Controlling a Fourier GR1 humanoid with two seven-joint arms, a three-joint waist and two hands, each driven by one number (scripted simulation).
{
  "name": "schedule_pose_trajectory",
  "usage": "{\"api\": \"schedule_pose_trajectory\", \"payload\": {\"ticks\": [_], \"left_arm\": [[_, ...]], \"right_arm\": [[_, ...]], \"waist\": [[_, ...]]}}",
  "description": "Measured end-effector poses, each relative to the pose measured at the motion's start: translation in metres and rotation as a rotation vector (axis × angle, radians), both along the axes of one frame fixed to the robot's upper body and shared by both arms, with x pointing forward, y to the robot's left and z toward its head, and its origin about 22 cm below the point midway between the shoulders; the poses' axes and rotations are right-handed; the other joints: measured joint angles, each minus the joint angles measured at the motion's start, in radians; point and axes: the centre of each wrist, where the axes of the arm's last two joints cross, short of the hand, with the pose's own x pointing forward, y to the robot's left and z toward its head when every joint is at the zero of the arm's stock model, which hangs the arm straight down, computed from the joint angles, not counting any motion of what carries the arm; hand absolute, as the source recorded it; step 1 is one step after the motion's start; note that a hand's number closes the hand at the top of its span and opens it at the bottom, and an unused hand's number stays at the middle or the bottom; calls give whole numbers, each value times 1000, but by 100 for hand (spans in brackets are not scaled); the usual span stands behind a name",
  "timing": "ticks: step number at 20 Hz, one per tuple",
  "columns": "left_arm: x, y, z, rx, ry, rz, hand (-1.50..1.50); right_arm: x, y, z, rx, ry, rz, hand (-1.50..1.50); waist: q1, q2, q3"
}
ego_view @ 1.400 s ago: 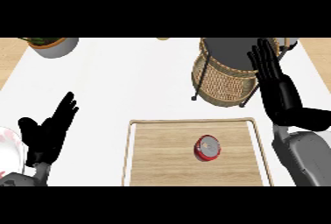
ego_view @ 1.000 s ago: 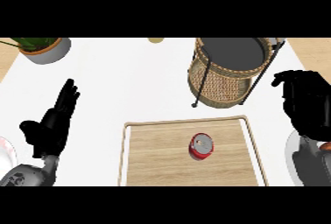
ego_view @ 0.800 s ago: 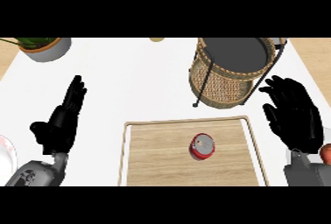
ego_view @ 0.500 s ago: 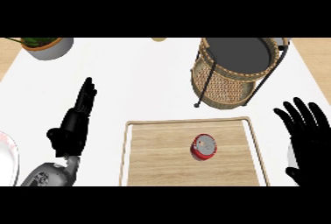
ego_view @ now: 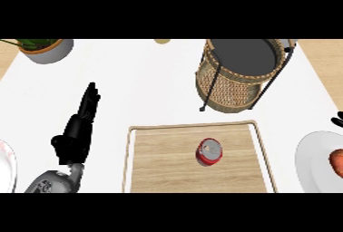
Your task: Pick the can from the tray and place it in the tiered basket
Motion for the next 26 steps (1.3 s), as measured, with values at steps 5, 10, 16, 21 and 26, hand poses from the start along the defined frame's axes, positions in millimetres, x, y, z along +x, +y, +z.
{"api": "schedule_pose_trajectory", "payload": {"ticks": [5,10,16,21,26], "left_arm": [[6,-1,5,7,-5,-1,0],[12,-7,7,5,-9,-15,0],[14,-14,7,2,-11,-49,0],[15,-20,9,2,-18,-58,0],[14,-20,7,0,-19,-60,0]], "right_arm": [[-9,26,57,-388,-42,7,-150],[-30,70,89,-609,-11,-23,-150],[-25,99,102,-727,82,-84,-150],[-21,127,108,-783,124,-88,-150],[-20,152,107,-849,170,-58,-150]], "waist": [[6,2,-1],[24,8,-1],[54,13,1],[67,14,1],[66,13,2]]}}
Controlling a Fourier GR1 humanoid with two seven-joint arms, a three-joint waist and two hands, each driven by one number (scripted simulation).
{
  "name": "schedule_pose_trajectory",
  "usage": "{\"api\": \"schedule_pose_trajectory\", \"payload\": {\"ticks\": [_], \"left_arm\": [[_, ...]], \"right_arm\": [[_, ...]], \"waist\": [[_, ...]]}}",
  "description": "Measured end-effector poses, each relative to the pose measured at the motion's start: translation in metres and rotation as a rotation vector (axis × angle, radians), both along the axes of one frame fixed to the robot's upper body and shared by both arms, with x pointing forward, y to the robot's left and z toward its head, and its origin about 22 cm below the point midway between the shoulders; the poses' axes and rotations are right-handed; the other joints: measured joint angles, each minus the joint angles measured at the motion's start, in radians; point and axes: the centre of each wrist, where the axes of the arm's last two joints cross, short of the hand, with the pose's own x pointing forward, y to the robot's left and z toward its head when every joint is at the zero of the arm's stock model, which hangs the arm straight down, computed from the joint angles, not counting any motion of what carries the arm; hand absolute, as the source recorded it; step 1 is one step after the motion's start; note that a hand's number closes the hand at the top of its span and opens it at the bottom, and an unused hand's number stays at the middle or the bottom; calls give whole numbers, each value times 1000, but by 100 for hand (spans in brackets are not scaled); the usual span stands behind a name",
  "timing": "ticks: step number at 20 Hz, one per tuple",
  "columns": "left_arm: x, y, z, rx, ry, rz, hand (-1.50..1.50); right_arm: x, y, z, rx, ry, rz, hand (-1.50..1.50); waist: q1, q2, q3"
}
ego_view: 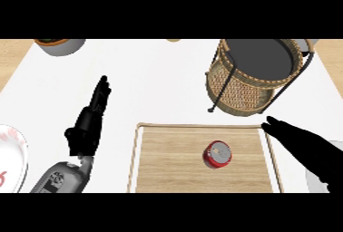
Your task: Pick the can from the tray and place it in the tiered basket
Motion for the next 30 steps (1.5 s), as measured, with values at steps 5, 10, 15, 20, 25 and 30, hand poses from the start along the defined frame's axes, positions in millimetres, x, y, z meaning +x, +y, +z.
{"api": "schedule_pose_trajectory", "payload": {"ticks": [5,10,15,20,25,30], "left_arm": [[-1,1,1,-5,6,9,0],[-2,2,2,-9,7,18,0],[-2,1,2,-3,10,13,0],[-2,-3,-4,-2,3,20,0],[-5,2,-8,4,6,21,0],[1,6,-4,1,7,19,0]], "right_arm": [[-3,17,-8,-21,30,35,-150],[-7,23,-14,-61,17,44,-150],[-7,29,-20,-97,3,49,-150],[0,34,-27,-141,-8,67,-150],[1,38,-36,-205,-45,105,-150],[11,45,-50,-244,-79,78,-150]], "waist": [[-10,-2,1],[-17,-3,2],[-19,-2,2],[-18,-2,2],[-19,-2,3],[-19,-2,3]]}}
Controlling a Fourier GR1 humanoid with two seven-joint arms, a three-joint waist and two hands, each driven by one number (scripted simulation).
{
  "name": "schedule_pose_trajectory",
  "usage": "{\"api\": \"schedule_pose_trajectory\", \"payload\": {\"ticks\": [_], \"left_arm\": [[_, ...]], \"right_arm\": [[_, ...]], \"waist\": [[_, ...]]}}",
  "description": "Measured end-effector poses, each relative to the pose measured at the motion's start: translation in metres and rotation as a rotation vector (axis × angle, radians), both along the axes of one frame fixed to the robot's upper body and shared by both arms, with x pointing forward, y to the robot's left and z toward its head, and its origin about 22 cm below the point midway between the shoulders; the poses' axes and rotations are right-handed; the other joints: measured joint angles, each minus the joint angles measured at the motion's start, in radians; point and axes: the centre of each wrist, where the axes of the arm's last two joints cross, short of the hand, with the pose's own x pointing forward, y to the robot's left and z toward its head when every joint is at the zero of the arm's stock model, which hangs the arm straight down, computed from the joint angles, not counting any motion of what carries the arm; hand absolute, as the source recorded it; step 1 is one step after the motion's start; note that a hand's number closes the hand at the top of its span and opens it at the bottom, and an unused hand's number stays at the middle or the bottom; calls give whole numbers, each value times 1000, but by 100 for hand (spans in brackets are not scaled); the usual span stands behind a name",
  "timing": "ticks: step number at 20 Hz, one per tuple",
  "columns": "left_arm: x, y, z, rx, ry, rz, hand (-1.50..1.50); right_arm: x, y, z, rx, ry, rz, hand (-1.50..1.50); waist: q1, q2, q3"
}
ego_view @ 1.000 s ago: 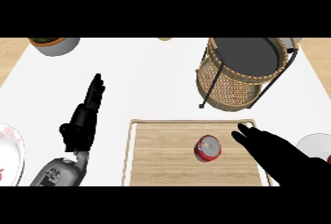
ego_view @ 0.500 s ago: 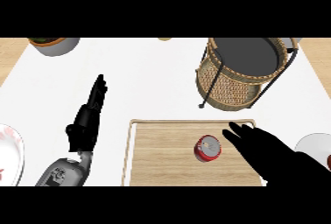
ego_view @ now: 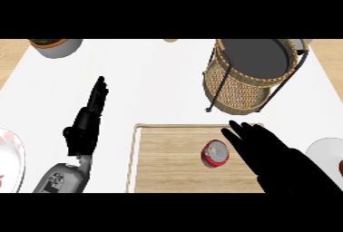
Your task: Pick the can from the tray and place it in the tiered basket
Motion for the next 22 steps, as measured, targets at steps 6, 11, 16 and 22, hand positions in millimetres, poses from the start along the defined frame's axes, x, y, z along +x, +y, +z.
{"api": "schedule_pose_trajectory", "payload": {"ticks": [6,11,16,22], "left_arm": [[-2,1,5,-4,2,4,0],[-3,0,3,-3,7,1,0],[0,-4,5,-5,3,0,0],[0,-3,3,-3,2,3,0]], "right_arm": [[6,-3,-15,-26,3,-65,-150],[12,-6,-27,-19,39,-93,-150],[11,-11,-36,-11,59,-91,-150],[17,-4,-49,0,74,-82,-150]], "waist": [[-2,0,0],[-3,0,0],[-4,0,1],[-3,0,1]]}}
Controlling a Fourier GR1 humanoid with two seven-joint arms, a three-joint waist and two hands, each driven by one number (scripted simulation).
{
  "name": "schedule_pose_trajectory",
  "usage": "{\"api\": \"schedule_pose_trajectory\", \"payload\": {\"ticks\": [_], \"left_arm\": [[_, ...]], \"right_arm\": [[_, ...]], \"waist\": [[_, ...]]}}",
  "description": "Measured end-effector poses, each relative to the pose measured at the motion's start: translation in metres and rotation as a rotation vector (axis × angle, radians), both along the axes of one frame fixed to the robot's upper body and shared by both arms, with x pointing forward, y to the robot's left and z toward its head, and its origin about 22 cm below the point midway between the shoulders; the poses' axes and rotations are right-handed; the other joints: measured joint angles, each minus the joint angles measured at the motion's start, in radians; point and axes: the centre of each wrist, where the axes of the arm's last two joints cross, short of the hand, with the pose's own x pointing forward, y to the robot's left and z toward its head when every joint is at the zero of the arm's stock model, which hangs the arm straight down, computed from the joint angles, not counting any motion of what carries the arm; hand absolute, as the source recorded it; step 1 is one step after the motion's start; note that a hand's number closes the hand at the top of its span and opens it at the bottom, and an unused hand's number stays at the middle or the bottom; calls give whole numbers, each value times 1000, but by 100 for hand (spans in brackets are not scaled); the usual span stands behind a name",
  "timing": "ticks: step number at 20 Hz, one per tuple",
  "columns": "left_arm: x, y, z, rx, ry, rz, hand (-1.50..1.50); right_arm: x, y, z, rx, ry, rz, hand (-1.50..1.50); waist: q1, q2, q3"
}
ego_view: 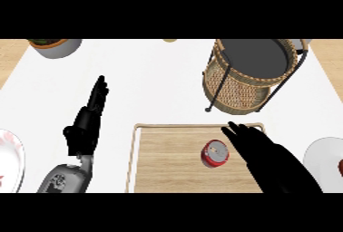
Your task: Pick the can from the tray and place it in the tiered basket
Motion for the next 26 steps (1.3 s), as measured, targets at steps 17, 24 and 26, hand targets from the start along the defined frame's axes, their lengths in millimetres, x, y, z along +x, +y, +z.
{"api": "schedule_pose_trajectory", "payload": {"ticks": [17,24,26], "left_arm": [[0,1,-1,-7,-7,-2,0],[-2,-2,-2,-2,0,-1,0],[2,-2,0,2,-3,-1,0]], "right_arm": [[35,20,-29,-14,59,0,-150],[34,28,-46,0,73,-7,-150],[35,28,-50,1,75,-8,-150]], "waist": [[1,0,0],[0,0,0],[0,0,0]]}}
